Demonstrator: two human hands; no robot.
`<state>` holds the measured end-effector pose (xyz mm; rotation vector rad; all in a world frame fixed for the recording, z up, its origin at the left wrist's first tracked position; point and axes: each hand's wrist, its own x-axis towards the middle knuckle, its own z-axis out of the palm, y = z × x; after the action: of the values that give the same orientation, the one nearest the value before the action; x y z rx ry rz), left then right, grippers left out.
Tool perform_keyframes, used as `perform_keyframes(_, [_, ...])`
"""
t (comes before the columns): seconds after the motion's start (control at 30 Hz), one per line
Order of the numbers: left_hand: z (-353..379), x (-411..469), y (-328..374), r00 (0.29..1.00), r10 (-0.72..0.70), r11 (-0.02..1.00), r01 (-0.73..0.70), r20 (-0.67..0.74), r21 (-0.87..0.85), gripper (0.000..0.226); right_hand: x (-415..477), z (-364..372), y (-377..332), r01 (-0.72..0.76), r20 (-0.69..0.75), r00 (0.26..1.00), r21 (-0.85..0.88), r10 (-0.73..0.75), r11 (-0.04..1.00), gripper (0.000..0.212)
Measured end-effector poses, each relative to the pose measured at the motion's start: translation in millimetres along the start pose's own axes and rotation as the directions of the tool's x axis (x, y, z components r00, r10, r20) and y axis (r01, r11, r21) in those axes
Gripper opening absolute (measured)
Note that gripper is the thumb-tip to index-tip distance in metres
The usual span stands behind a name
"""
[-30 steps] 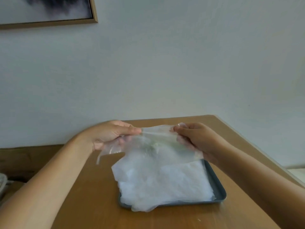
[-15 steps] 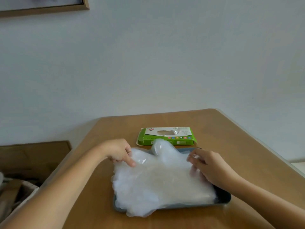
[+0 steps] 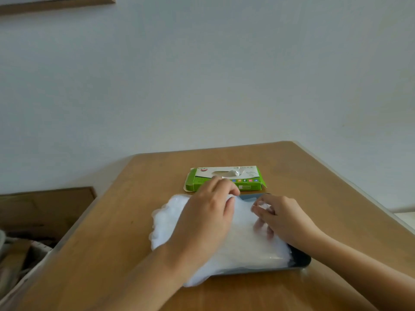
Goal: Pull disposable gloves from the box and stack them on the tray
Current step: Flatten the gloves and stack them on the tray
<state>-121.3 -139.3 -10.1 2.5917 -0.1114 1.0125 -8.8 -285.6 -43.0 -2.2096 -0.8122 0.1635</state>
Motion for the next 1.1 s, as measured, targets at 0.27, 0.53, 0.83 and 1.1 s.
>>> perform_keyframes(0.27, [19, -25, 1, 0.79, -0.164, 0.983, 0.078, 0.591, 0.168, 0.042, 10, -10, -1, 0.009, 0.101, 0.995, -0.084, -0.001, 0.996, 0.016])
perform_keyframes(0.53, [14, -26, -4, 0.76, -0.184, 0.983, 0.143, 0.623, 0.116, 0.04, 73, -13, -29, 0.224, 0.458, 0.881, -0.188, -0.117, 0.956, 0.028])
perform_keyframes(0.83, [19, -30, -9, 0.789, -0.202, 0.978, 0.19, 0.581, 0.082, 0.04, 13, 21, -24, 0.432, 0.136, 0.901, -0.362, -0.411, 0.826, 0.044])
perform_keyframes(1.1, [-15, -29, -26, 0.666, -0.169, 0.985, 0.088, 0.727, 0.149, 0.024, -9, 11, 9, 0.385, 0.523, 0.835, -0.338, -0.169, 0.858, 0.07])
